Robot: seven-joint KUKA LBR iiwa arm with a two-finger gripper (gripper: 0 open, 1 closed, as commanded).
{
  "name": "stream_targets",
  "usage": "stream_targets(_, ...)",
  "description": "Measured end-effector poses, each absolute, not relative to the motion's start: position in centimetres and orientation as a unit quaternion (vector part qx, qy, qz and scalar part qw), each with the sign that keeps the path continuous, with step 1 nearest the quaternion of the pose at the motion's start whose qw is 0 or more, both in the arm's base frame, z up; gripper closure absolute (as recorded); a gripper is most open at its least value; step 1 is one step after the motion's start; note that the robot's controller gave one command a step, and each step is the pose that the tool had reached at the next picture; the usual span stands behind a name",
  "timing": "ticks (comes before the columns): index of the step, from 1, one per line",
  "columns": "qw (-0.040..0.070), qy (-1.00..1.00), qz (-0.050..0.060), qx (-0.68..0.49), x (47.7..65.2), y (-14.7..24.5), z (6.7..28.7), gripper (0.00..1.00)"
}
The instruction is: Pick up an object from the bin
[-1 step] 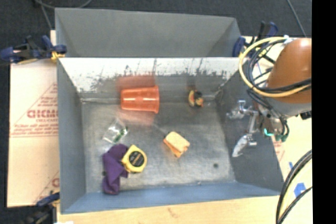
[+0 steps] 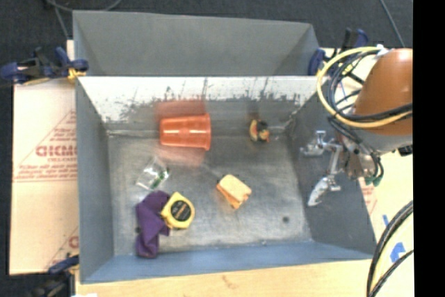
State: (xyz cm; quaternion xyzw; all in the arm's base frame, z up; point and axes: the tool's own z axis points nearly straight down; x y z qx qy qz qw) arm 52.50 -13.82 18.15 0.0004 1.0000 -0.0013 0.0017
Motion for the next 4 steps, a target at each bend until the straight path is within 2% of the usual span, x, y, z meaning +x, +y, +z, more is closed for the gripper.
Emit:
stream_targets(1,0.005,1.000,0.000,0.027,53.5,-8.9,11.8,0.00)
stream_targets(2,-0.001,0.995,0.001,0.096,53.5,-6.8,10.7,0.00)
stream_targets(3,0.003,1.000,-0.001,0.021,54.7,-3.8,10.9,0.00)
stream_targets(4,0.001,0.996,0.000,0.092,54.4,-1.1,8.2,0.00)
